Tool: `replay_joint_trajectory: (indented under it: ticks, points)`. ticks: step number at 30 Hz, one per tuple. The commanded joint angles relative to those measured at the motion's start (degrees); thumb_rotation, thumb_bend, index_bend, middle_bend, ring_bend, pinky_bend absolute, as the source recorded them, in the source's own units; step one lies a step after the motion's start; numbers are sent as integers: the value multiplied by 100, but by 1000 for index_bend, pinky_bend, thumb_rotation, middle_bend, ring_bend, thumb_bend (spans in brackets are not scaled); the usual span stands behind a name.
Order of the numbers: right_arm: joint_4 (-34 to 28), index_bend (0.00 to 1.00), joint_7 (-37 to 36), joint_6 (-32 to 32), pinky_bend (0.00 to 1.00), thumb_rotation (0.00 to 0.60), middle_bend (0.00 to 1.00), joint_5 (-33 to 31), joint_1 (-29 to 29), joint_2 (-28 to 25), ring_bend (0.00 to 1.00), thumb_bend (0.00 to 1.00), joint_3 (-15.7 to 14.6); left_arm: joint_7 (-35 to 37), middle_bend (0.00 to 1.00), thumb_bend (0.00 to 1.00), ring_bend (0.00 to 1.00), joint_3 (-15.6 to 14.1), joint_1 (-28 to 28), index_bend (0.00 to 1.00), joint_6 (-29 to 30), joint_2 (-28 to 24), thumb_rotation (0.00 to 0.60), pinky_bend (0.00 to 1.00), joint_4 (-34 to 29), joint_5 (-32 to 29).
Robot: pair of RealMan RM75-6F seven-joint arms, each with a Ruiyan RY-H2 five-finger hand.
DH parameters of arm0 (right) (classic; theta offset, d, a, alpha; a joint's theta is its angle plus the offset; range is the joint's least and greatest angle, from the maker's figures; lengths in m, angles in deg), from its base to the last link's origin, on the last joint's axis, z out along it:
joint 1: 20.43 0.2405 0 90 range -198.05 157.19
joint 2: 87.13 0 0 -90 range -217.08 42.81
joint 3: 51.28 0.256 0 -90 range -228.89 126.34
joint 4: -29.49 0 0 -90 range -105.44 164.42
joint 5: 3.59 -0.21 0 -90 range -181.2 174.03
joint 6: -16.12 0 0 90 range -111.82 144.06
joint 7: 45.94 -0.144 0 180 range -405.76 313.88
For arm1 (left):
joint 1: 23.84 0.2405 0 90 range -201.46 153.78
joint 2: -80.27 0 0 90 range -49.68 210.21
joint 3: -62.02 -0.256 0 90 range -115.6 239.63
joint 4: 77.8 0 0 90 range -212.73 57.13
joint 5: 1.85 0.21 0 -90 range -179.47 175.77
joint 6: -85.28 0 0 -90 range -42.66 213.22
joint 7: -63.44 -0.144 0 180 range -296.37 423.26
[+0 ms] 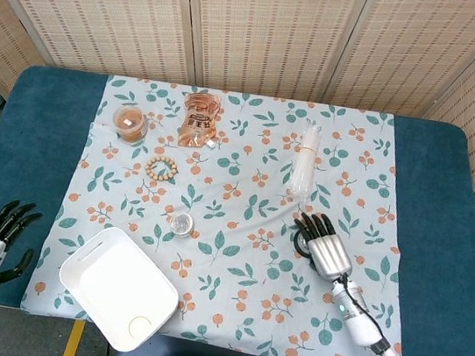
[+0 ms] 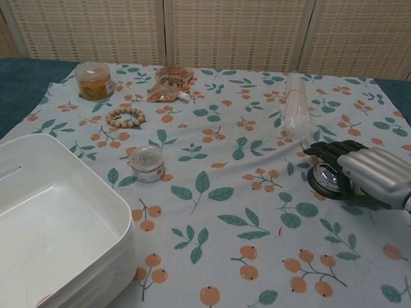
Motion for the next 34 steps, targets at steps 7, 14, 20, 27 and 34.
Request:
replay_joint_trajectory:
  ticks: [7,14,20,27,34]
  points:
    - [329,0,-447,-306,42,600,0,121,-13,14,0,1000,-147,-41,128,459,66,-13,-15,174,-60,11,600,324,5,0]
    - [-696,0,-392,-1585,41,600,0,467,-223,-642,0,1000,-101,-65,129,458,65,-10,-16,174,-81,18,600,324,0,-20]
    - [-2877,0,517,-1913,38,600,0,152,-1002,-2133,0,1000,-442,-88,129,459,65,-19,-1,173,-45,12,600,324,-18,9]
    - [-4616,0,1763,-2350,37,600,0,-847,-1898,-3189,0,995,-541,-203,129,458,66,-22,20,174,-11,28,600,324,-42,34]
    - [-4908,0,1402,-2623,36,600,0,-714,-2068,-3502,0,439,-391,-318,129,459,65,-20,-3,174,-56,70,600,323,-24,45]
